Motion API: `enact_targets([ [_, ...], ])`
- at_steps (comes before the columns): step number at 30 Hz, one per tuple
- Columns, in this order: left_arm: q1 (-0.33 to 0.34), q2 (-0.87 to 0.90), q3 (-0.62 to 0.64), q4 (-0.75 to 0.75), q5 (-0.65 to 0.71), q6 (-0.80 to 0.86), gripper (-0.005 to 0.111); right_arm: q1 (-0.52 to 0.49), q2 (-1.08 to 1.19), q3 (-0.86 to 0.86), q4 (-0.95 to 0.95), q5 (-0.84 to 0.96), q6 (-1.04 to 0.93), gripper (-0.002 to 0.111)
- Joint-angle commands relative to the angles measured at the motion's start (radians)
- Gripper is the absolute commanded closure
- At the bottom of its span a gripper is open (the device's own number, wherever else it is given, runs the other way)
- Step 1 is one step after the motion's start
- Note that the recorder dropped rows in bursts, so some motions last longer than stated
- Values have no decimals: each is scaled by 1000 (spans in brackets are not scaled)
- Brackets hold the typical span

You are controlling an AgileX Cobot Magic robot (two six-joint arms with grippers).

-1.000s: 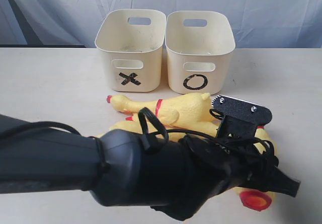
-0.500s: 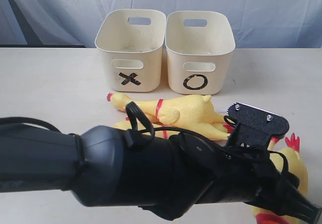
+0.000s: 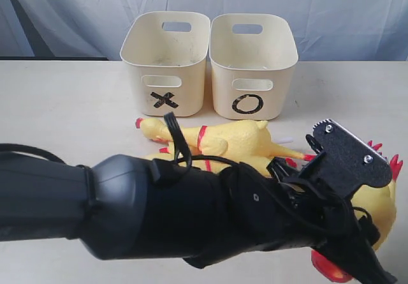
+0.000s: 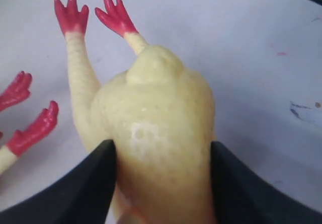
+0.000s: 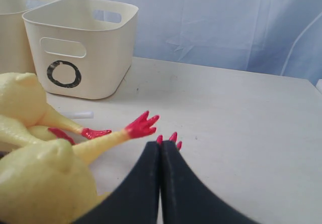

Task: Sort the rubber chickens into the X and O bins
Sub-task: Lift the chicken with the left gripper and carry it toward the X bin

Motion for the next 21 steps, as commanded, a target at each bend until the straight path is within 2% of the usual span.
enact_targets([
  [1,0,-25,-2,56,-115,3,107,-4,-7,1,4,-12,0,109],
  [12,0,-86,-2,51,-379,85,107,-4,-7,1,60,-12,0,109],
  [21,4,-114,-2,-83,-683,313,107,-4,-7,1,60,-12,0,109],
])
